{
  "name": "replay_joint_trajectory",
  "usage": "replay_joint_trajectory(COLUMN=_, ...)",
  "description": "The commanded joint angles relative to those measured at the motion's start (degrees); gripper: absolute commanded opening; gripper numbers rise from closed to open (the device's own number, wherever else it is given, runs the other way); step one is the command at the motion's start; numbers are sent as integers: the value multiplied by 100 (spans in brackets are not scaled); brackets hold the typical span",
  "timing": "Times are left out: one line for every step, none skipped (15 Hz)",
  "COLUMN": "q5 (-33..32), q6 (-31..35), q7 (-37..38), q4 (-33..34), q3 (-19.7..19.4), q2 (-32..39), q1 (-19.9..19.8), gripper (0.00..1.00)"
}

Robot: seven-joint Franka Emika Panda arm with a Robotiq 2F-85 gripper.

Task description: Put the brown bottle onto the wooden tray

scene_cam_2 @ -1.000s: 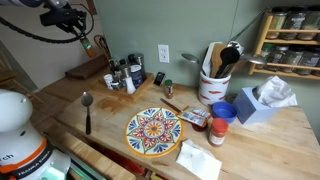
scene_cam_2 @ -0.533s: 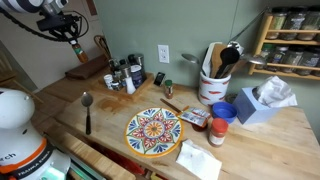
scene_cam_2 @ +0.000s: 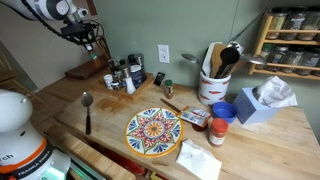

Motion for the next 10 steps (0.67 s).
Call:
replay_joint_trajectory(q5=-347, q6=99, q7=200, q4=423, q3=264, q2=541, q1=-356, gripper=8)
replay_joint_trajectory(q5=-361, q6=116, q7=200, q4=492, q3=298, q2=652, q1=-404, gripper=8)
replay_joint_trajectory(q5=-445, q6=135, q7=255, q4=555, q3=342, q2=759, q1=-459, gripper=8)
replay_joint_trajectory(q5=-538, q6=145, q7=300, q4=614, q3=378, q2=847, q1=-508, gripper=8)
replay_joint_trajectory(q5=-598, q6=167, q7=340, q4=664, q3=412, q2=935, q1=-548, gripper=8)
replay_joint_trajectory(q5=-695, q6=190, q7=421, q4=716, q3=445, q2=1031, q1=-588, gripper=8)
replay_joint_trajectory(q5=-802, q6=205, q7=494, q4=765, q3=469, q2=1121, q1=-618, gripper=8)
replay_joint_trajectory(q5=-861, q6=256, q7=554, q4=806, q3=495, q2=1212, q1=-641, gripper=8)
replay_joint_trajectory(q5=-918, q6=278, q7=624, q4=844, q3=521, q2=1289, q1=-661, gripper=8)
replay_joint_trajectory(q5=-960, q6=289, q7=672, q4=874, q3=543, q2=1371, q1=-677, gripper=8)
